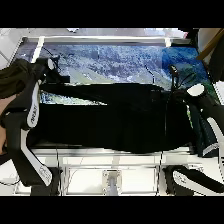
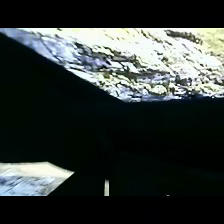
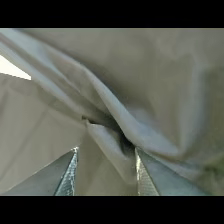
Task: Fold the clothes and pants, and hang the long-sleeved shirts on hangers.
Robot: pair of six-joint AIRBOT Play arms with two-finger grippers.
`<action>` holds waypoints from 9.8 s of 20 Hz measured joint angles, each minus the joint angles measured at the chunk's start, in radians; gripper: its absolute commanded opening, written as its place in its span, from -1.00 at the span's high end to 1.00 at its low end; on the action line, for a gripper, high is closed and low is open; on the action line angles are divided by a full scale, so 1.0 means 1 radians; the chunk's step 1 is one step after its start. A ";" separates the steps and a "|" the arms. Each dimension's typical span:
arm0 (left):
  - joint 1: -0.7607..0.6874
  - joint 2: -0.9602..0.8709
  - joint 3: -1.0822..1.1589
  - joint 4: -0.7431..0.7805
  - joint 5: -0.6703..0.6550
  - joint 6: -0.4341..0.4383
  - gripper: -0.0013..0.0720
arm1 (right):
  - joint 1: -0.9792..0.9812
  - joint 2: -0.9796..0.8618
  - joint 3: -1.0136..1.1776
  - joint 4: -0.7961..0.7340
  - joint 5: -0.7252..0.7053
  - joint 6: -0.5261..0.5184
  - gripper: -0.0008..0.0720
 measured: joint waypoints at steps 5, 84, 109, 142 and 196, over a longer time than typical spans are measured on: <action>0.027 0.142 -0.128 0.013 -0.098 0.003 0.95 | 0.000 0.029 0.000 -0.029 0.110 0.004 -0.09; 0.060 0.252 -0.431 0.289 0.165 -0.311 0.95 | 0.000 0.046 0.000 -0.045 -0.002 0.006 -0.09; 0.074 0.270 -0.431 0.250 0.108 -0.293 0.95 | -0.484 -0.672 0.496 0.062 0.064 0.032 -0.41; 0.074 0.356 -0.431 0.189 0.202 -0.392 0.95 | -0.504 -0.758 0.865 -0.068 0.185 0.137 0.92; 0.102 0.095 -0.312 0.348 0.299 -0.415 0.95 | -0.465 -0.763 0.866 -0.119 0.237 0.131 0.92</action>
